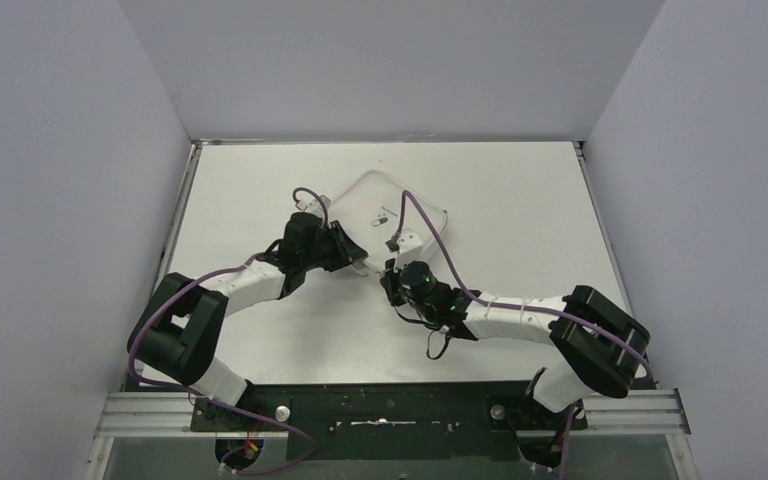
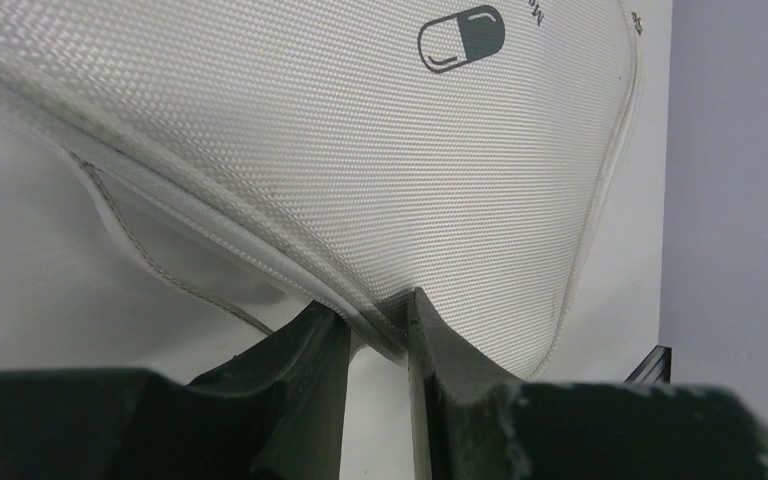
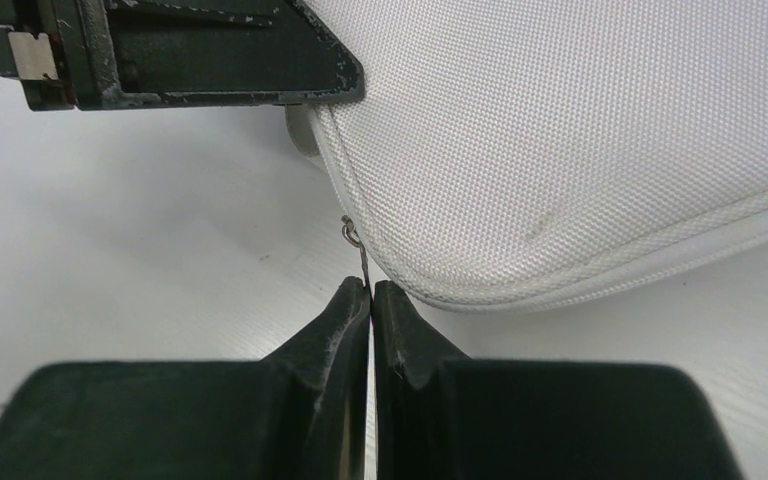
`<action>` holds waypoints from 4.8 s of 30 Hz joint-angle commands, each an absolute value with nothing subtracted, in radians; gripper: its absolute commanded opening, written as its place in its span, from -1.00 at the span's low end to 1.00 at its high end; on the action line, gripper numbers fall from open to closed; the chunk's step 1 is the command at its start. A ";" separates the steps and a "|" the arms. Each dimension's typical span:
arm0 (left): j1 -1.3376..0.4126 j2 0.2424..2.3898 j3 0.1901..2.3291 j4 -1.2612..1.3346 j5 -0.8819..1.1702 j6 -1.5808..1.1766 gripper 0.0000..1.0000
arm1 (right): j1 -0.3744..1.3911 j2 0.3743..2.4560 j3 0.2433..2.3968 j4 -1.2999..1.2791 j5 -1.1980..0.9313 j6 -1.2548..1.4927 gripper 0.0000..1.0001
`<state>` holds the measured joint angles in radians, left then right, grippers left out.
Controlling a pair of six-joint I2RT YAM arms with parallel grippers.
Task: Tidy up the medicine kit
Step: Zip the medicine box at the center of the board.
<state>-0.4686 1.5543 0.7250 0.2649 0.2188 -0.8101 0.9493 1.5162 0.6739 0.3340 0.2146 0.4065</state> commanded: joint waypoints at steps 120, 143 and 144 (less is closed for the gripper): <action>-0.462 1.501 0.668 0.078 -0.026 -0.546 -0.76 | 0.651 1.470 0.584 0.452 0.142 0.222 -1.00; -0.469 1.439 0.729 0.061 0.050 -0.579 -0.68 | 0.621 1.520 0.564 0.567 -0.105 0.207 -0.36; -0.471 1.431 0.736 0.055 0.050 -0.582 -0.63 | 0.616 1.526 0.568 0.570 -0.101 0.207 -0.33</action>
<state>-0.4641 1.4990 0.6765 0.0505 0.0254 -0.5728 0.6323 1.4914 0.5327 0.4778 -0.0887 0.2314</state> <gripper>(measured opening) 0.154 0.309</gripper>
